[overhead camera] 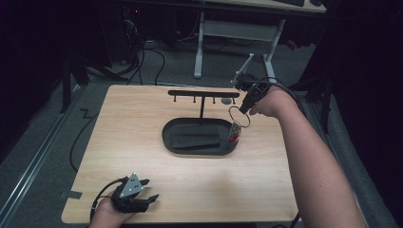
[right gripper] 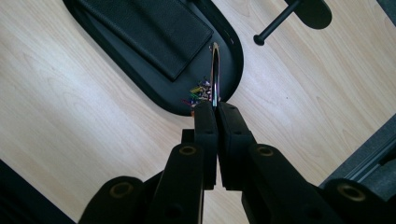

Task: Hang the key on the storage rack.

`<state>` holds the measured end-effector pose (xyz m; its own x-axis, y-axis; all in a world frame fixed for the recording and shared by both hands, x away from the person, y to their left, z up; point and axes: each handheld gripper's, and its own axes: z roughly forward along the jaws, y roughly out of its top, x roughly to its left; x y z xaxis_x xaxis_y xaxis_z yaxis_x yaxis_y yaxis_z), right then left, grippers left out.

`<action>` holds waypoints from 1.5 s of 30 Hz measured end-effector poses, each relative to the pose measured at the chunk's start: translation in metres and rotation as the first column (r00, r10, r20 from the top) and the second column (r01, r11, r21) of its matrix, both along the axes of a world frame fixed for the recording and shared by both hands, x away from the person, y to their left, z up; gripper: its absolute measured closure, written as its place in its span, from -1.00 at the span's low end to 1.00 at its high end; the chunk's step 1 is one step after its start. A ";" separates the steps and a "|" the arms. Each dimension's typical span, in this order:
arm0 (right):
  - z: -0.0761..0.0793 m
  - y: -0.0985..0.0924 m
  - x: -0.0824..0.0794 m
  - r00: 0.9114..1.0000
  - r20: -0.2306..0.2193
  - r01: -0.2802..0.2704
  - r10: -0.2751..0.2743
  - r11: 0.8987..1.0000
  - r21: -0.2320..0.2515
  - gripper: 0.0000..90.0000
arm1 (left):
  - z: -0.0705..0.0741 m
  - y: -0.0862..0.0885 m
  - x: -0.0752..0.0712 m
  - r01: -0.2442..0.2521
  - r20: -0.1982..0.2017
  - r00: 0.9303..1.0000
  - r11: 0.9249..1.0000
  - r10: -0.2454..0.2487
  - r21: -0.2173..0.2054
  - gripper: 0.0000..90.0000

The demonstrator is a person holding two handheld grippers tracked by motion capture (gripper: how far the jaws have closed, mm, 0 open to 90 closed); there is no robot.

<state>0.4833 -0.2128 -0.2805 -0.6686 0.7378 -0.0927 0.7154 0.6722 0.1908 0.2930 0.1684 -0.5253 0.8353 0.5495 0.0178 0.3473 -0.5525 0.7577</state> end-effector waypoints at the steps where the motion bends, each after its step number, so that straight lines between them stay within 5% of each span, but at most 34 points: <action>1: -0.002 0.000 0.003 1.000 0.005 -0.007 0.007 1.000 -0.001 0.96 | 0.000 0.000 0.000 -0.001 0.003 1.000 1.000 0.001 -0.002 -0.20; 22: -0.018 -0.010 0.044 0.999 0.009 0.038 -0.038 0.999 0.036 0.96 | -0.004 -0.001 -0.002 0.018 -0.003 1.000 0.999 -0.018 0.031 -0.20; 45: -0.027 -0.009 0.058 0.999 -0.003 0.049 -0.049 0.997 0.058 0.95 | -0.005 -0.003 -0.003 0.035 0.001 0.999 0.999 -0.035 0.039 -0.21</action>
<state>0.5415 -0.2219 -0.3080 -0.6319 0.7736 -0.0480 0.7472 0.6245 0.2274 0.2902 0.1658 -0.5300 0.8540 0.5187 0.0397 0.3263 -0.5934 0.7358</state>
